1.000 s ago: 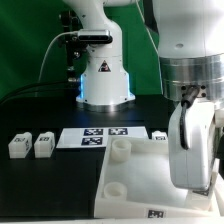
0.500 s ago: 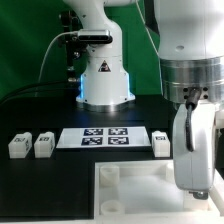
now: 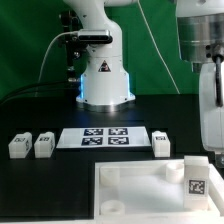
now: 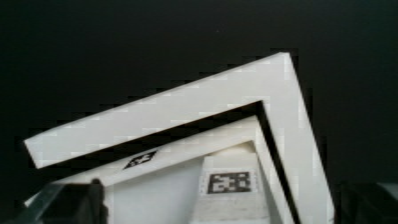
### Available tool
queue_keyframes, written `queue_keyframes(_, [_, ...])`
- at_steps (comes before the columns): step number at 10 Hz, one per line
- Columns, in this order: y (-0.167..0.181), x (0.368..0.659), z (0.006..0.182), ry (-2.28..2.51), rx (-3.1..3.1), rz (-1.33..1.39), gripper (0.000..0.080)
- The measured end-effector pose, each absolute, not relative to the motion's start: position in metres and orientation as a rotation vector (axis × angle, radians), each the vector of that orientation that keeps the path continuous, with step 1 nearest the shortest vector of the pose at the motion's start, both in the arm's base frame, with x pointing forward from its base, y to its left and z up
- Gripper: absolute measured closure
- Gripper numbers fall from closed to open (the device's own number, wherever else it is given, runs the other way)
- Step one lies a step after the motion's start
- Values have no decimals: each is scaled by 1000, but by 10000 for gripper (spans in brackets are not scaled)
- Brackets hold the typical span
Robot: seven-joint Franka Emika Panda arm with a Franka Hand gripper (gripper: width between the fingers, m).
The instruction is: Assemble one leg
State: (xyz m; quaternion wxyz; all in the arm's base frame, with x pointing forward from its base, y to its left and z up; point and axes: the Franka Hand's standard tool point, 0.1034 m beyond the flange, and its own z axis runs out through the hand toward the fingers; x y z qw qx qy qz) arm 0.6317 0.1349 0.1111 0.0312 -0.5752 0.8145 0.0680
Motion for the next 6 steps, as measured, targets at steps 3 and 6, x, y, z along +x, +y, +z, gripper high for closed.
queue_keyframes(3, [135, 631, 110, 2511, -1773, 210, 150])
queue_keyframes(6, [135, 631, 109, 2512, -1774, 211, 150])
